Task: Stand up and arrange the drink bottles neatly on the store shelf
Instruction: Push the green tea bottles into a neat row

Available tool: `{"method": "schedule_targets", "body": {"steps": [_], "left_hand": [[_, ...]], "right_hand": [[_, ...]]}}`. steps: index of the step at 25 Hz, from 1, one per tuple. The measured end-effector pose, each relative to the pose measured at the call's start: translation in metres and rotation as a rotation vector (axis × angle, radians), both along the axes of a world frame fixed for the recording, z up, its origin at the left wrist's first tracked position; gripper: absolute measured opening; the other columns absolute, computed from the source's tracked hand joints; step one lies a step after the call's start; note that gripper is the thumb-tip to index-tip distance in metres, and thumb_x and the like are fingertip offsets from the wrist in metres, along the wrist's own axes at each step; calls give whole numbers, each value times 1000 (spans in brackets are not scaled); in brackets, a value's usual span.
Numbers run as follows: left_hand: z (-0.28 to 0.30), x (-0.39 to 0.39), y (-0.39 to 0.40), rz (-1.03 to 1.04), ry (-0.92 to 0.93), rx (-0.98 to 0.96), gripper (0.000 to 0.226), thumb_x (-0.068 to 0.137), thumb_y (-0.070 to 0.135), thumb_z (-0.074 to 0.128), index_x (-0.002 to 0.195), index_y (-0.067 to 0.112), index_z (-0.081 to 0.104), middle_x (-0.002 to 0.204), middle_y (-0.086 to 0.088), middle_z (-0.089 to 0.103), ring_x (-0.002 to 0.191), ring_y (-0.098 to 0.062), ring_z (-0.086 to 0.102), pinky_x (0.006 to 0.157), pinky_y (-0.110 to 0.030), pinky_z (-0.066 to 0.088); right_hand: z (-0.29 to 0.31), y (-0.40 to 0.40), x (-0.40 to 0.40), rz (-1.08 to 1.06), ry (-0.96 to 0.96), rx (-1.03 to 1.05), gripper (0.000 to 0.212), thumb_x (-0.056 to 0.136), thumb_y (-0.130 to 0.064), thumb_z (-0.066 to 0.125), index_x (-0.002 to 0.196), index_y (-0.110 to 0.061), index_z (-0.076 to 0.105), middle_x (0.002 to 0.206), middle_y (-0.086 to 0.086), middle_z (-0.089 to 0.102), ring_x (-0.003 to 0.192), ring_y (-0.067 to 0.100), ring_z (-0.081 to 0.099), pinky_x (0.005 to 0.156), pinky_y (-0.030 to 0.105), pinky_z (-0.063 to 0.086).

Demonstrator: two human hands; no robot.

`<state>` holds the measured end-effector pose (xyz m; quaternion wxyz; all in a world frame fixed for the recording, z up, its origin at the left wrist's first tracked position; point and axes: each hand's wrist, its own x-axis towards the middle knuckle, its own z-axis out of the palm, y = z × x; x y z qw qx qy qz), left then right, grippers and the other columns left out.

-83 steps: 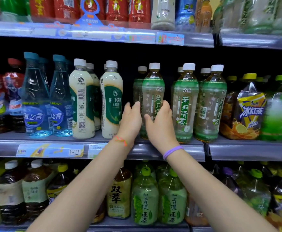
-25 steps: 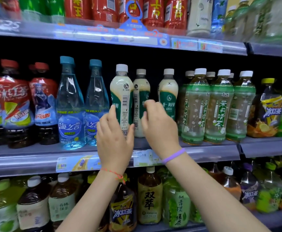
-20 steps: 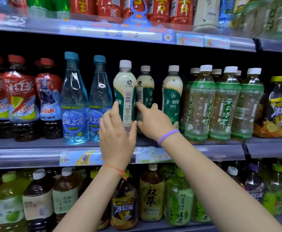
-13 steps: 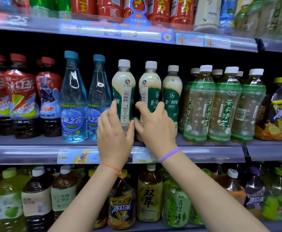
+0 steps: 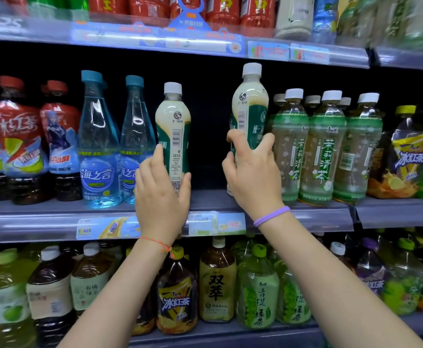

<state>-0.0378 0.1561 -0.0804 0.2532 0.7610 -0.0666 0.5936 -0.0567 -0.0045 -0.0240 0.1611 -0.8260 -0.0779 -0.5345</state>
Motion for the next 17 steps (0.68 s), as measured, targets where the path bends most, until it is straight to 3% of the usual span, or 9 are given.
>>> {"method": "schedule_targets", "body": {"steps": [12, 17], "left_hand": [[-1, 0, 1, -9, 6, 3, 67, 95, 37, 55, 146, -1, 34, 127, -22, 51, 118, -37, 49, 102, -43, 39], [1, -3, -2, -36, 26, -40, 67, 92, 32, 62, 145, 0, 36, 129, -20, 53, 119, -36, 50, 101, -41, 39]], "right_hand": [[-25, -6, 23, 4, 52, -40, 29, 98, -27, 48, 126, -25, 43, 105, 15, 35, 71, 33, 46, 54, 38, 50], [-32, -7, 12, 0, 123, -29, 37, 98, -24, 51, 135, -25, 43, 114, 19, 35, 81, 37, 50, 65, 41, 52]]}}
